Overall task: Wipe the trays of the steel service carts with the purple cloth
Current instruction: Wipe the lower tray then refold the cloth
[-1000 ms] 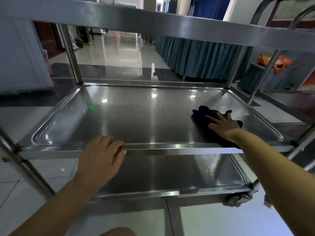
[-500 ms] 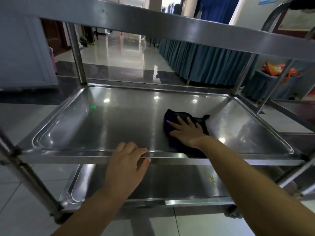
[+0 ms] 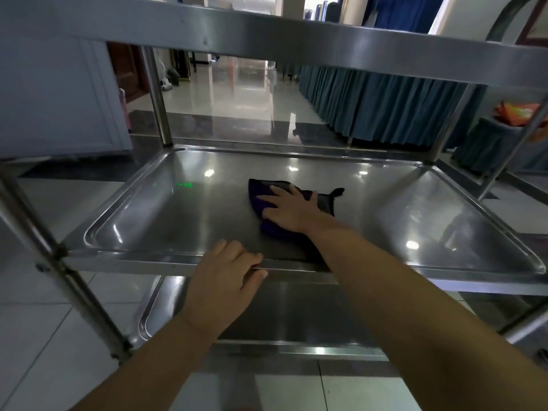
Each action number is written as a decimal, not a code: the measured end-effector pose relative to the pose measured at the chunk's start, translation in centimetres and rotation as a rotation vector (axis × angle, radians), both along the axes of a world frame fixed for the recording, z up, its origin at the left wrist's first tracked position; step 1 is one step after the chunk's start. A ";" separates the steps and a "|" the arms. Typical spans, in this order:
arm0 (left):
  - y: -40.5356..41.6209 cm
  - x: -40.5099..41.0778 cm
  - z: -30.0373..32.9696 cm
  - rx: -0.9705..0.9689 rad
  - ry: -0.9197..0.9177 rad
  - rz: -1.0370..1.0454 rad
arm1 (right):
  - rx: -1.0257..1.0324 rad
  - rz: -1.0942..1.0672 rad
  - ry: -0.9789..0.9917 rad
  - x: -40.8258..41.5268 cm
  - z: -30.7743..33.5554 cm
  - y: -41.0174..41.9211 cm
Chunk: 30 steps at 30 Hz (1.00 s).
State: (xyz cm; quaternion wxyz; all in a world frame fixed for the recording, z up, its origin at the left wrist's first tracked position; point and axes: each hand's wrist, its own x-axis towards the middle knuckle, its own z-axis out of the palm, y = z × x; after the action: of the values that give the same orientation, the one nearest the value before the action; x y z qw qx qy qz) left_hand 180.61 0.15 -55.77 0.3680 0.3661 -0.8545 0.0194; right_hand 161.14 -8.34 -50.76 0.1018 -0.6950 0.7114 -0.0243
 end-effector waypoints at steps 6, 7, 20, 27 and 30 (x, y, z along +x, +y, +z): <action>0.2 -0.5 -0.4 -0.019 0.017 0.014 | 0.075 -0.267 0.111 -15.1 0.2 5.1; 0.2 -0.6 -0.4 -0.035 0.016 0.022 | 0.099 -0.309 0.132 -17.4 0.2 6.5; 3.4 -12.1 1.0 0.049 -0.114 -0.200 | 0.016 -0.336 0.006 -19.1 0.5 12.1; 3.0 -12.2 0.2 0.003 -0.023 -0.164 | -0.012 -0.012 -0.021 -15.5 -0.3 9.4; 2.8 -12.5 0.1 -0.009 -0.032 -0.140 | -0.037 -0.026 -0.074 -18.0 -0.3 8.1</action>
State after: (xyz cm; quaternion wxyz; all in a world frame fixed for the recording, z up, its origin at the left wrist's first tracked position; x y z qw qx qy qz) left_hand 168.14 2.91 -55.62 0.3564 0.3034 -0.8837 0.0035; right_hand 143.17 -0.21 -51.05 0.1148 -0.6860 0.7156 -0.0647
